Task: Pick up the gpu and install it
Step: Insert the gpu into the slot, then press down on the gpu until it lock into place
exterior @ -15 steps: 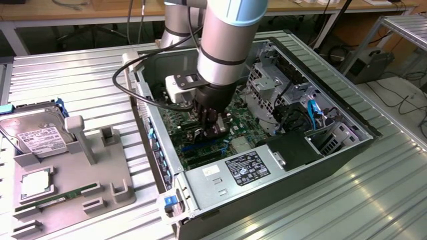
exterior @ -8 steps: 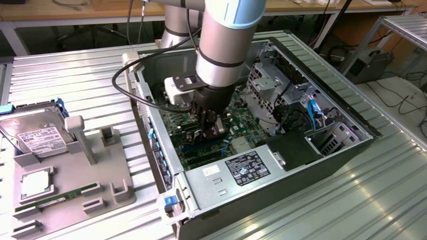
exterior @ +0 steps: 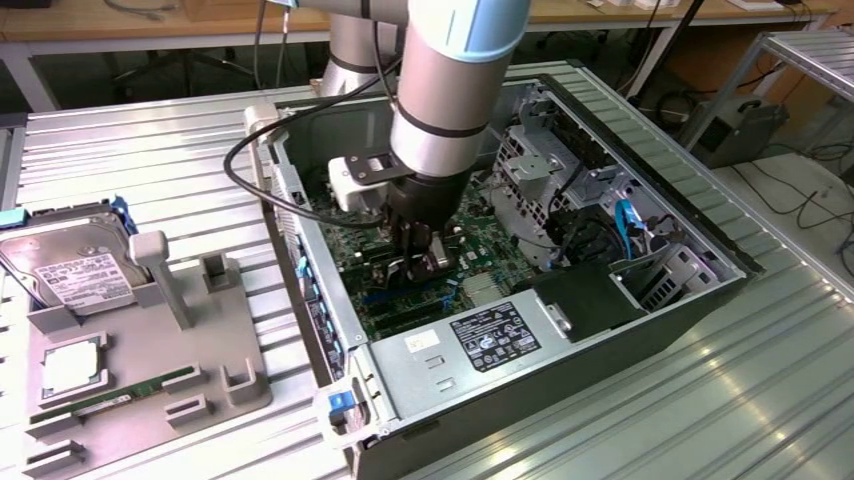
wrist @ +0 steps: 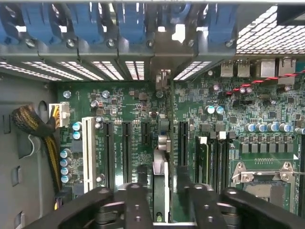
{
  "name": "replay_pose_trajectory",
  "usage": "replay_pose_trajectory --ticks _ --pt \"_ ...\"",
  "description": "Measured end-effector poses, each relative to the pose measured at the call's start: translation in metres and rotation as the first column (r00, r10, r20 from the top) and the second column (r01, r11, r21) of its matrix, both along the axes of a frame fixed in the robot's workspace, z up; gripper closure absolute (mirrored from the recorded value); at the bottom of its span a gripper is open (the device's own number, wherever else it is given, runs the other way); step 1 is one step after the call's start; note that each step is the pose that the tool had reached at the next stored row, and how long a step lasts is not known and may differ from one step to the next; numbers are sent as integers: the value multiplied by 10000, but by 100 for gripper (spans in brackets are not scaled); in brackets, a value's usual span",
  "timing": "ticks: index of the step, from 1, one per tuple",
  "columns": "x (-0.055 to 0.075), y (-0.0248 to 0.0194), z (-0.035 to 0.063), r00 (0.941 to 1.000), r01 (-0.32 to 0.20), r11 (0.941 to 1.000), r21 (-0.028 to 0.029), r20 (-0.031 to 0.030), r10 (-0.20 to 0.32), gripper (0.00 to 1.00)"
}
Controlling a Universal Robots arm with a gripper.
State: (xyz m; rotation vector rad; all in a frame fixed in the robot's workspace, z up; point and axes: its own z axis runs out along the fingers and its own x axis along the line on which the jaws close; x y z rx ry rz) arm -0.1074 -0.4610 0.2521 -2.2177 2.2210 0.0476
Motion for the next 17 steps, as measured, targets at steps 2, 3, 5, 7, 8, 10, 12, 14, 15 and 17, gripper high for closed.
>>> replay_pose_trajectory --ticks 2,3,5,7,8,10,12,14,15,17 --pt "0 0 69 10000 1 10000 0 -1 -1 60" --pt "0 0 122 10000 1 10000 2 -1 -1 60" --pt "0 0 235 10000 1 10000 4 0 -1 60" --pt "0 0 326 10000 0 10000 3 -1 0 60" --pt "0 0 397 10000 0 10000 3 -1 0 60" --pt "0 6 435 10000 -1 10000 6 1 1 68" --pt "-6 24 437 10000 0 10000 2 -1 0 75" --pt "-25 44 431 10000 0 10000 -2 -1 0 87" --pt "-53 57 404 10000 0 10000 -12 0 0 89" --pt "-80 67 365 10000 0 10000 -44 0 0 89"
